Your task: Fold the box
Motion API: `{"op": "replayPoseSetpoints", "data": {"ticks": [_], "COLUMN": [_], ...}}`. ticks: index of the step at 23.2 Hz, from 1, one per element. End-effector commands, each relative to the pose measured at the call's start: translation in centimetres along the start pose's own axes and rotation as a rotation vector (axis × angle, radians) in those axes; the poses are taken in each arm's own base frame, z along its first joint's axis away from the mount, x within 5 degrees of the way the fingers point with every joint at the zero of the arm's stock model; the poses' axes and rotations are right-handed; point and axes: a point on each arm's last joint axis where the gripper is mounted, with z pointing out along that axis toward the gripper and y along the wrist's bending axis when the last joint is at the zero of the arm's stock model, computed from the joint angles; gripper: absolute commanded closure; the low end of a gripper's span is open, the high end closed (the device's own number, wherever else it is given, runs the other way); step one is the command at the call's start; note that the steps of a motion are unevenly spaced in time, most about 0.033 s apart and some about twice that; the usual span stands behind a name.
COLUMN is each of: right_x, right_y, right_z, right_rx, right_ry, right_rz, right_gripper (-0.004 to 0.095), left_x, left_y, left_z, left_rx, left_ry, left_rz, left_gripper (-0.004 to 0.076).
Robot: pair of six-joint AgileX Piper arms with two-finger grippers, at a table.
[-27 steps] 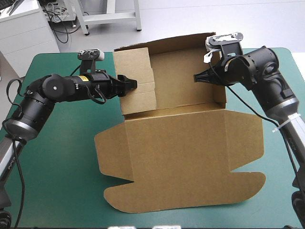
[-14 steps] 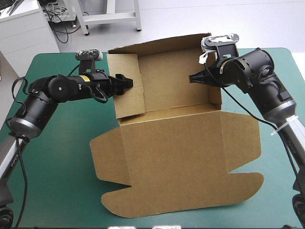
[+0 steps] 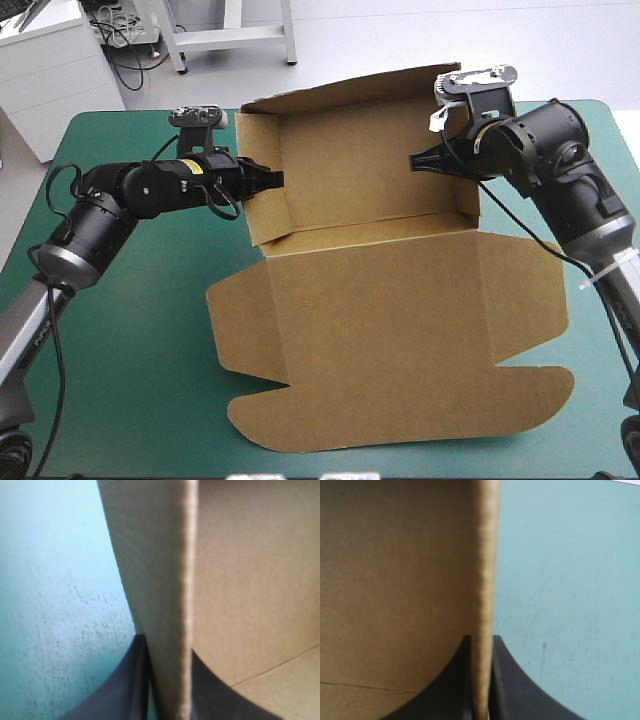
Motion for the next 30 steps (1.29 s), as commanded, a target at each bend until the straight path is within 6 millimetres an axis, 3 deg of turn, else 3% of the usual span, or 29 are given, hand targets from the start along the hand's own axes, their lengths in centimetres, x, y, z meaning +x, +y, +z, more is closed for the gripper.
{"op": "replayPoseSetpoints", "data": {"ticks": [1,13,17,20,22,27,30], "right_x": [-1.2,-0.6,0.2,1.1,1.5,2.4,2.7], "right_y": [0.0,-0.1,0.2,1.4,2.3,3.2,2.5], "right_z": [-2.3,-2.0,0.4,4.2,6.4,10.0,11.7], "right_rx": [-0.056,-0.038,-0.002,-0.026,-0.055,-0.069,-0.071], "right_ry": [-0.132,-0.063,0.081,0.215,0.276,0.367,0.407], "right_rz": [0.032,0.029,0.018,0.018,0.026,0.011,0.02], "right_gripper": [0.0929,0.093,0.093,0.093,0.093,0.0931,0.0931], "left_x": [-1.3,-1.7,-2.4,-2.9,-2.1,1.0,1.8], "left_y": [-2.5,-2.1,-1.3,0.0,0.8,3.2,4.0], "left_z": [-2.4,-3.1,-2.3,0.3,2.6,7.9,9.6], "left_rx": [0.113,-0.013,-0.145,-0.268,-0.3,-0.389,-0.41], "left_ry": [-0.12,-0.065,0.042,0.162,0.268,0.542,0.593], "left_rz": [-0.039,0.058,0.089,0.063,0.051,-0.003,-0.005], "left_gripper": [0.0756,0.0756,0.0756,0.0756,0.0756,0.0756,0.0756]}}
